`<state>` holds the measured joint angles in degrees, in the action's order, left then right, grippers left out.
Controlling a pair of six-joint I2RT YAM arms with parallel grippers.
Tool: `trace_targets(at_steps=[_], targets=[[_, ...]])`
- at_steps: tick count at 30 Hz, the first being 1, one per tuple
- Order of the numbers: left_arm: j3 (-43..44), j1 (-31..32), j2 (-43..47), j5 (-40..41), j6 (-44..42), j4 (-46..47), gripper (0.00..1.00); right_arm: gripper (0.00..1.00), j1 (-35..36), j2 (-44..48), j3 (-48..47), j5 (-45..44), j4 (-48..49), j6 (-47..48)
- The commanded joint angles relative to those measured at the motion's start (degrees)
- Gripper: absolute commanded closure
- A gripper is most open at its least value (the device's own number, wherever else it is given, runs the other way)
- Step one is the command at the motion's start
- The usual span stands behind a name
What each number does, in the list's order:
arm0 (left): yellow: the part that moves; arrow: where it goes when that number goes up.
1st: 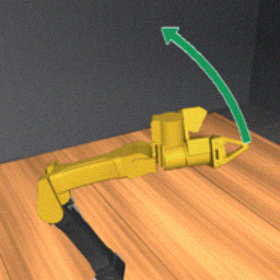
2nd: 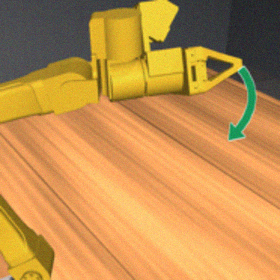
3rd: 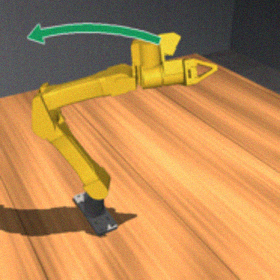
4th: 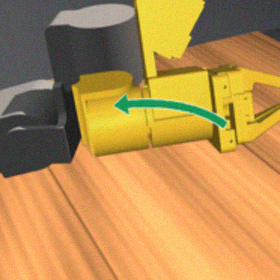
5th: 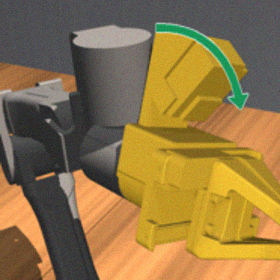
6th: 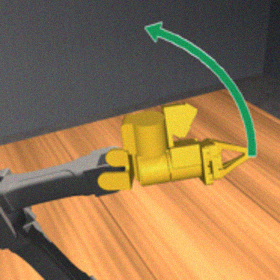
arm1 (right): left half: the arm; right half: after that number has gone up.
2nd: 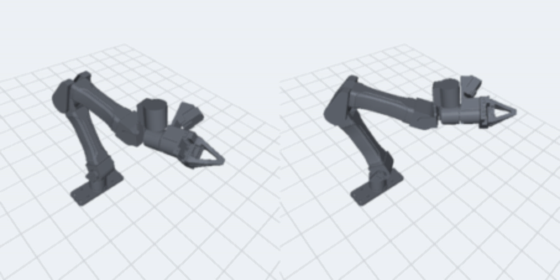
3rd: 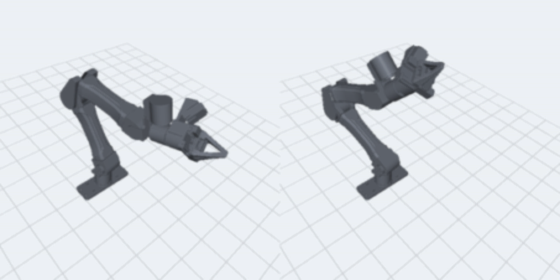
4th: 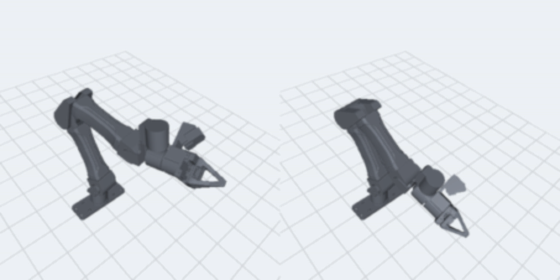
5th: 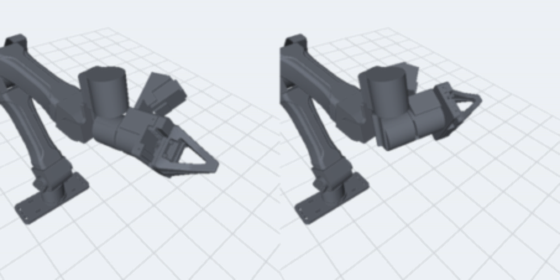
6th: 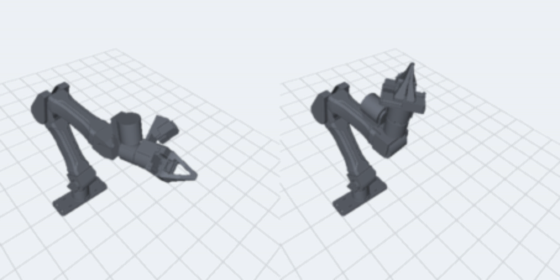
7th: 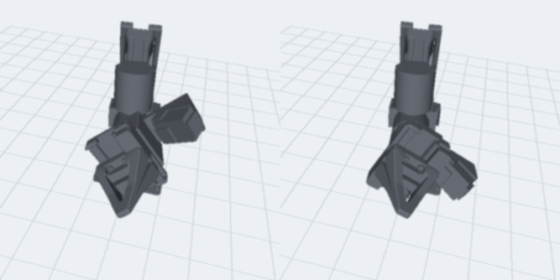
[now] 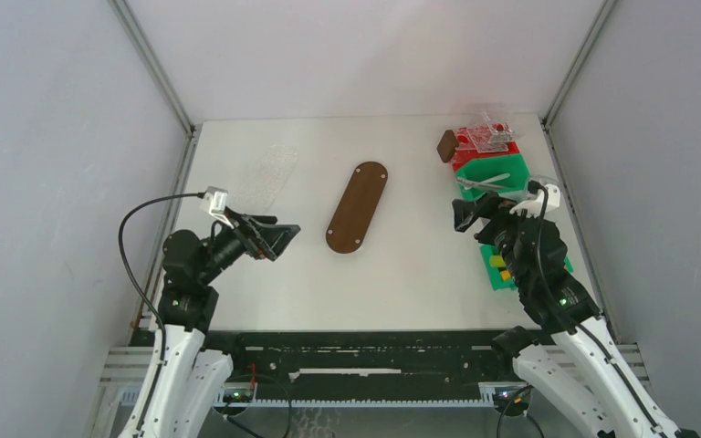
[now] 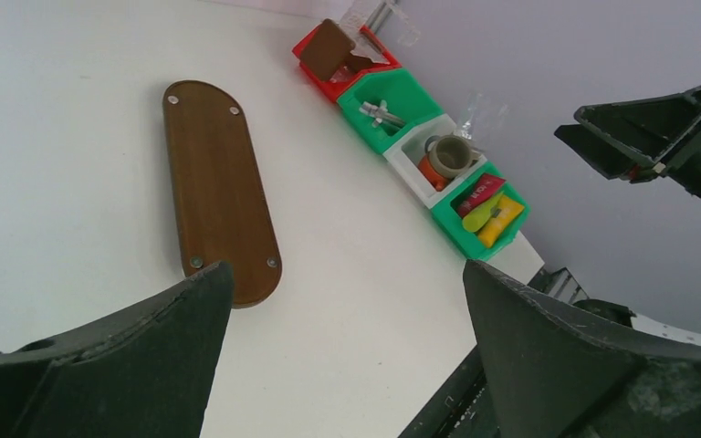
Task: Prepare toiletry sets of a toothbrush and toothpaste on the tray
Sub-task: Pick up the toothpaste holder from the storage box.
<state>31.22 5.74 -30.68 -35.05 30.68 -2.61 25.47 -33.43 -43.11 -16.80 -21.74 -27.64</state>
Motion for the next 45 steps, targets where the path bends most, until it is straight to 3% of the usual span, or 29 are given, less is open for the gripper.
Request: trace_targets(at_steps=[1, 8, 12, 14, 19, 24, 32, 40, 45], targets=[[-1.1, -1.0, 0.5, -4.6, 3.4, 5.6, 0.0, 0.0, -0.1, 0.5, -0.2, 0.8, 1.0, -0.7], [-2.0, -1.1, -0.5, -8.2, 6.3, 9.7, 0.0, 0.0, 2.2, -1.1, -1.0, 7.0, 2.7, 4.8], [-2.0, 0.7, -1.3, -9.0, 6.8, 11.0, 0.02, 0.0, 5.9, -2.6, -1.2, 16.7, 5.8, 14.7], [-1.3, 4.8, -1.6, -6.9, 5.0, 9.6, 0.04, 0.0, 7.2, -4.5, -3.2, 21.0, 5.2, 19.9], [5.6, 19.4, -3.4, 8.2, -5.0, -6.0, 0.04, 0.0, 7.4, -10.7, -11.0, 14.2, -1.7, 22.1], [8.6, 21.7, -5.3, 10.9, -7.4, -9.0, 0.03, 0.0, 0.5, -12.2, -11.4, 12.3, 0.6, 19.9], [4.8, 21.4, -5.1, 9.1, -4.2, -5.2, 0.03, 0.02, -19.8, -16.6, -11.6, 29.6, 5.3, 12.8], [2.7, 17.0, -4.7, 4.7, -0.4, -0.8, 0.03, 0.03, -27.3, -25.7, -11.2, 31.6, 20.2, 0.2], [1.9, 14.9, -4.2, 3.3, 1.2, 0.8, 0.03, 0.05, -28.4, -30.4, -12.3, 28.2, 24.9, -5.0]])
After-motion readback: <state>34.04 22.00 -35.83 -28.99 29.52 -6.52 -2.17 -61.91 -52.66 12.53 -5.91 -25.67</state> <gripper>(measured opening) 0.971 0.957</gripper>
